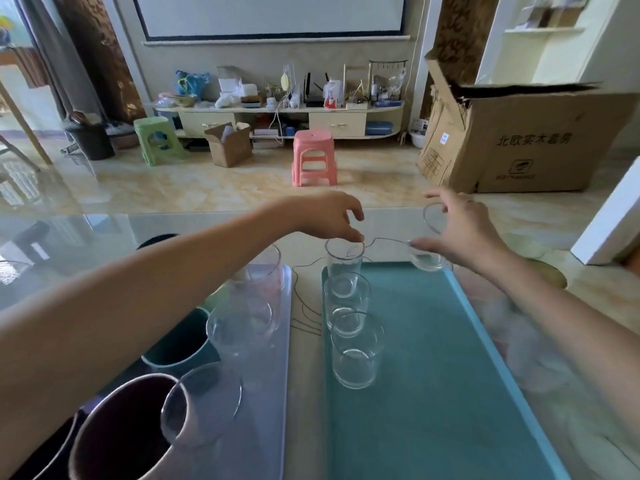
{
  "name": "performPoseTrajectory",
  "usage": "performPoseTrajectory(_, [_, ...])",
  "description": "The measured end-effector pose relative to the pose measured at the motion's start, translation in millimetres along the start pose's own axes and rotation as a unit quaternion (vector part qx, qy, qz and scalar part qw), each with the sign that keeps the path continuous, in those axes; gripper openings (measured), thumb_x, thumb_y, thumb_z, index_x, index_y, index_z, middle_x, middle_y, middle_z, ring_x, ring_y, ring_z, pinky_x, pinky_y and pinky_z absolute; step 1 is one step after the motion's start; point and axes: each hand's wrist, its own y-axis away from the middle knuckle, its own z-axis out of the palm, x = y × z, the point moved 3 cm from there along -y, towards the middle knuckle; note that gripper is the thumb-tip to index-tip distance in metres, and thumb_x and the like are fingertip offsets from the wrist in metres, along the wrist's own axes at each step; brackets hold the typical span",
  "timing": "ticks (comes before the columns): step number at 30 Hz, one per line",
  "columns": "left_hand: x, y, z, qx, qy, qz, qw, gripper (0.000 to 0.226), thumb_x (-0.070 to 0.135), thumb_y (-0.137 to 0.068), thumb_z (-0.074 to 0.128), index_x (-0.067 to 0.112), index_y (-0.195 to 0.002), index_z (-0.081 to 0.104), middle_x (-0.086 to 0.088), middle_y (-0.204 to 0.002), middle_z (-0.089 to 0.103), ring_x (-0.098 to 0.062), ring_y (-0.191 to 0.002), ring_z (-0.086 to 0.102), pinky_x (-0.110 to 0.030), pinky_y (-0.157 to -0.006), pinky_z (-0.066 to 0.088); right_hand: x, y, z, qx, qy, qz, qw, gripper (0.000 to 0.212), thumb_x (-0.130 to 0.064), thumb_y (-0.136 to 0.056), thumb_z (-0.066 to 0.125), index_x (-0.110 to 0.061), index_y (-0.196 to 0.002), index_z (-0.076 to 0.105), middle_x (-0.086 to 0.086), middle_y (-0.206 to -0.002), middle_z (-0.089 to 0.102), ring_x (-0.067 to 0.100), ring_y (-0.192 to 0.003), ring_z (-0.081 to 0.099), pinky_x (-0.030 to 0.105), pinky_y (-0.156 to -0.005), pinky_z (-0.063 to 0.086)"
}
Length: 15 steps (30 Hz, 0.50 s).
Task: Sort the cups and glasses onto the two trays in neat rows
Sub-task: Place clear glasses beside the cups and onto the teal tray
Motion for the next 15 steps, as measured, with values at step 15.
performPoseTrajectory(15, [70,140,117,0.220,0.294,-0.054,0.928,0.048,-0.009,-0.083,0.034,0.011,-0.121,0.056,-0.009,-0.120,0.060,-0.022,-0.111,0.057,-0.031,-0.095,0.046,-58,228,21,-0.044,-0.200,-0.066,0.977,0.090,-0.026,-0.054,0.089,-0.050,-0.120,0.033,-0.007,-0.117,0.040,-0.003,-0.099,0.047,0.002,-0.083,0.034])
